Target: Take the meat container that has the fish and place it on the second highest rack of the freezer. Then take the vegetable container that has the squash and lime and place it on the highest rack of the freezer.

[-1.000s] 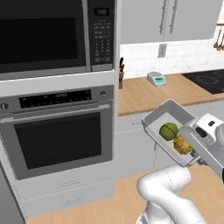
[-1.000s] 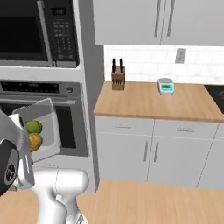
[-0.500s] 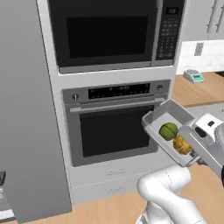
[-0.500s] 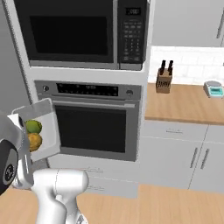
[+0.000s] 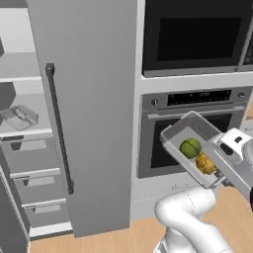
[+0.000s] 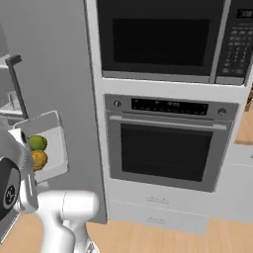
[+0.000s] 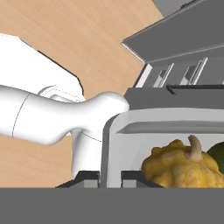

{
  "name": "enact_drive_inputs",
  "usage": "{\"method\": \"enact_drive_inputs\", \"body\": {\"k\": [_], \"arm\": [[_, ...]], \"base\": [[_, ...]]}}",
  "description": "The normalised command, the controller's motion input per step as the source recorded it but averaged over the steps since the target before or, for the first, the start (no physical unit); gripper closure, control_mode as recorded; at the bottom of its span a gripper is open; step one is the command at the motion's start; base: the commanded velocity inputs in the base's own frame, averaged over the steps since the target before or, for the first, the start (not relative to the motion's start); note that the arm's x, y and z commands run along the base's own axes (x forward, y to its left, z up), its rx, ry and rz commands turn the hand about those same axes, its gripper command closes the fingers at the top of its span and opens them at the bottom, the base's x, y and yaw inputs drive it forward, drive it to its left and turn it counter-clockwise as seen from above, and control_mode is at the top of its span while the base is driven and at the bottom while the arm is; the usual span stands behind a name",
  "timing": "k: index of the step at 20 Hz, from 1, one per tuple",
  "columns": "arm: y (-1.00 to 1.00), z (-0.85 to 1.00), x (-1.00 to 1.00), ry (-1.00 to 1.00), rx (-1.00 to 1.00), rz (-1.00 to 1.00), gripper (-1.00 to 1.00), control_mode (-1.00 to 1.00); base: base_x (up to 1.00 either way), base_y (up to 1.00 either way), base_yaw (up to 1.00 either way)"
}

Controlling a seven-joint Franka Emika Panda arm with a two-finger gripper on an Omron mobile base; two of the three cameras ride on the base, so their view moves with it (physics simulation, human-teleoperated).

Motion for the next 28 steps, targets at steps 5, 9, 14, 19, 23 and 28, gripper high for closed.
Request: {"method": "enact_drive_inputs", "body": {"k": [5, 9, 14, 19, 23, 28], "arm": [[0.0, 0.0, 0.0, 0.0, 0.0, 0.0, 1.0, 1.0], [0.0, 0.0, 0.0, 0.0, 0.0, 0.0, 1.0, 1.0], [0.0, 0.0, 0.0, 0.0, 0.0, 0.0, 1.0, 1.0], [0.0, 0.0, 0.0, 0.0, 0.0, 0.0, 1.0, 1.0], [0.0, 0.0, 0.0, 0.0, 0.0, 0.0, 1.0, 1.0], [0.0, 0.0, 0.0, 0.0, 0.0, 0.0, 1.0, 1.0]], "base": [[0.05, 1.0, 0.07], [0.19, 0.86, 0.0], [0.51, 0.32, 0.0], [0.46, 0.18, 0.0], [0.15, 0.63, 0.06], [0.38, 0.53, 0.08]]}}
